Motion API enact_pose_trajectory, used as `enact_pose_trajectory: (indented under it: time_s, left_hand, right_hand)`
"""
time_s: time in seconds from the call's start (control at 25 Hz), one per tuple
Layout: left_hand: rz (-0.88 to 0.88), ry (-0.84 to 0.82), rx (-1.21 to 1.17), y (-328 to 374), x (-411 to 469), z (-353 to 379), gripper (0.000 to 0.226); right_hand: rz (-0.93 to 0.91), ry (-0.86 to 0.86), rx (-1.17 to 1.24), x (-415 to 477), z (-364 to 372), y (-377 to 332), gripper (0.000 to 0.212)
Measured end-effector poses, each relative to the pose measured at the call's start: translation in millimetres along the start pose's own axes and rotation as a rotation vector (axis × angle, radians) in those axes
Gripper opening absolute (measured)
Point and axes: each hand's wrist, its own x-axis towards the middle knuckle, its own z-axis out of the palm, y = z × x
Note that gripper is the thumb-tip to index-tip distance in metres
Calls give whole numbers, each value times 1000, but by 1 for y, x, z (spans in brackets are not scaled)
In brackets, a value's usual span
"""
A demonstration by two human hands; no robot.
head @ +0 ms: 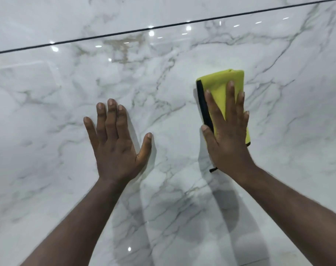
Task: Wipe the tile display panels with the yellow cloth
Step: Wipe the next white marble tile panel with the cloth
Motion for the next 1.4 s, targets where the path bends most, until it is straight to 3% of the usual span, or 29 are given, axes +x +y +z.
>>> enact_pose_trajectory:
  time_s: [0.12,0.32,0.52,0.68,0.88,1.12,1.32,1.4]
  left_hand:
    - [45,9,-1,-5,-5,1,89]
    - [34,18,-27,-7,-4,1,88]
    - [14,-1,-84,1,1,-3,82]
    - [76,-35,-145,18,13,-8,76]
    - [246,-66,-125,53,34,-6,85]
    - [366,-64,-119,112,57,11,74]
    - [410,-76,-113,165,74,33,72]
    - [460,-71,-90,182,75,40,71]
  right_hand:
    - [-190,-86,-150,-23,-1,18,80]
    - [91,66,-54,13,-22,31,78]
    - [-14,-82,-115,-40,-21,14,77]
    - [283,-12,-101,-7,-47,22,84]
    - [41,-21,-157,-40,-33,17,81]
    - [327,92,-52,-6,-75,69,82]
    - [149,0,-221,-45,-76,97,74]
    - [239,53,-172,-37,-90,129,74]
